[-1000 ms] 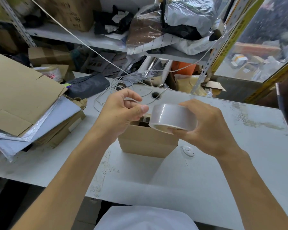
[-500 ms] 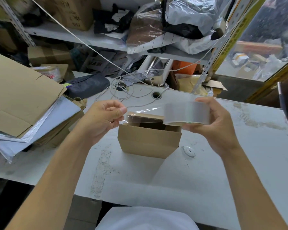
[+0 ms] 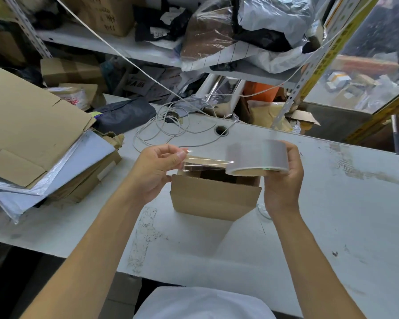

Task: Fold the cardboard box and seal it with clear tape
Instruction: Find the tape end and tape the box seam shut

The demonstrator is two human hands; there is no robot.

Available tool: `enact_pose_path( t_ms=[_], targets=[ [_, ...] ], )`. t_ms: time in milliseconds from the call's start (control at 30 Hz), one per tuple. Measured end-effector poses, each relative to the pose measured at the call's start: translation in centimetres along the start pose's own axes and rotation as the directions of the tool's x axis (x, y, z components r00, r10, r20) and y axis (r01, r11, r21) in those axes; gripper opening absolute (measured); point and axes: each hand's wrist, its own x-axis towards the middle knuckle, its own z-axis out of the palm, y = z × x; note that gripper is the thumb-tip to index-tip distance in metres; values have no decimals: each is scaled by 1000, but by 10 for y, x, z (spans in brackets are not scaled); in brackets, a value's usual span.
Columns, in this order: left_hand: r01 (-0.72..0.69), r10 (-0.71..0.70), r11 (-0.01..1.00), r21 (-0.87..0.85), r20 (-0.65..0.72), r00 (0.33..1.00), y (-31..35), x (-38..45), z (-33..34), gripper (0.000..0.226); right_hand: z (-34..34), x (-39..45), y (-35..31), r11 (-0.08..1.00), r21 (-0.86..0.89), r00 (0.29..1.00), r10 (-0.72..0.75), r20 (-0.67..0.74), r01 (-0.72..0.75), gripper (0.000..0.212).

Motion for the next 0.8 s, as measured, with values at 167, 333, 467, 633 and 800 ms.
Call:
enact_pose_path(
  t_ms=[167,333,467,633,800],
  targets=[
    [26,-27,997,-72,-12,1000,-5,3,-6,8,12,3,4,990,-136,981,-58,-187,33,29],
    [-21,22,995,-100,1,1000,-13,3,1,10,9,-2,13,995,-97,969,-15,-247,-9,22],
    [-43,41,994,-100,-19,999,-14,6,2,17,8,0,15,993,-112,974,7,-227,-34,23],
    [-57,56,984,-167,-14,998,-16,5,-1,16,8,-6,20,981,-192,981,0,-192,-38,24],
    [-69,66,973,-221,-22,998,-17,7,-3,13,7,-8,25,970,-237,988,15,-157,-52,28]
  ],
)
